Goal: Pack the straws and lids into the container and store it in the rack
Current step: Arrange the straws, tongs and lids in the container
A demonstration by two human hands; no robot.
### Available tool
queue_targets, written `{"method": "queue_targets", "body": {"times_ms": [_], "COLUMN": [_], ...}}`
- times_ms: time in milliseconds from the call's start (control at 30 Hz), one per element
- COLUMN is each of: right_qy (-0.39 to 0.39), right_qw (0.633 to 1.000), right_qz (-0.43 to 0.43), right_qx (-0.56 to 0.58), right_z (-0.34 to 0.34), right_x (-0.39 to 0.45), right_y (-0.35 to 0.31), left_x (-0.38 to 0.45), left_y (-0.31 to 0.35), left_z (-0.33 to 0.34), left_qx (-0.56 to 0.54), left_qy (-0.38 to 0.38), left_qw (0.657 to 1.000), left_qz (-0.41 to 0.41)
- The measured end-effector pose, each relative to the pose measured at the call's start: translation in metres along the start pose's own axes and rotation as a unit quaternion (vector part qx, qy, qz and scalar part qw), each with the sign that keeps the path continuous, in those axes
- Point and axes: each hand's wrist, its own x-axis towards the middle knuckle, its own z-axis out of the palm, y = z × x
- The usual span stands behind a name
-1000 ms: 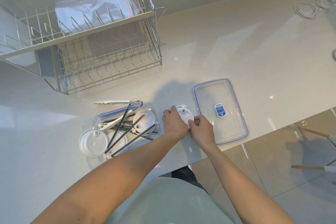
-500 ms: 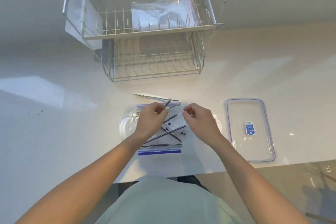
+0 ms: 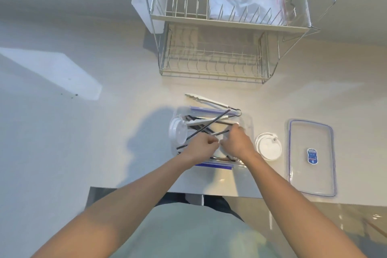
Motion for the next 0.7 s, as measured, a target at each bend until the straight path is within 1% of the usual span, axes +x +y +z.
{"method": "queue_targets", "body": {"times_ms": [67,167,233,333,400,467,533,600,633,700], "right_qy": [-0.014,-0.016,0.001,0.051,0.057,0.039,0.009,-0.028,-0.043,-0.055], "right_qw": [0.999,0.988,0.985,0.988,0.985,0.975,0.946,0.912,0.899,0.88], "right_qz": [0.024,0.068,0.078,0.06,0.06,0.06,0.047,0.023,0.012,-0.002], "right_qx": [0.039,0.141,0.151,0.132,0.151,0.212,0.321,0.408,0.436,0.471], "right_z": [0.001,0.002,-0.001,-0.01,-0.021,-0.031,-0.043,-0.053,-0.056,-0.056], "right_x": [0.001,-0.001,-0.005,-0.016,-0.026,-0.036,-0.047,-0.057,-0.061,-0.064], "right_y": [0.0,0.002,0.001,0.002,0.006,0.014,0.023,0.03,0.03,0.028], "left_x": [0.001,0.005,0.007,0.006,0.007,0.009,0.01,0.01,0.009,0.006], "left_y": [-0.001,-0.006,-0.01,-0.013,-0.016,-0.016,-0.013,-0.007,-0.003,0.004], "left_z": [0.006,0.011,0.012,0.007,0.006,0.003,0.0,-0.002,-0.004,-0.009], "left_qx": [0.043,0.072,0.068,0.046,0.014,-0.018,-0.086,-0.174,-0.216,-0.285], "left_qy": [-0.019,-0.009,0.0,0.03,0.029,0.007,-0.027,-0.045,-0.039,-0.002], "left_qw": [0.999,0.997,0.998,0.998,0.999,0.999,0.994,0.983,0.975,0.959], "left_qz": [-0.004,0.008,0.014,-0.015,-0.026,-0.035,-0.056,-0.047,-0.034,-0.012]}}
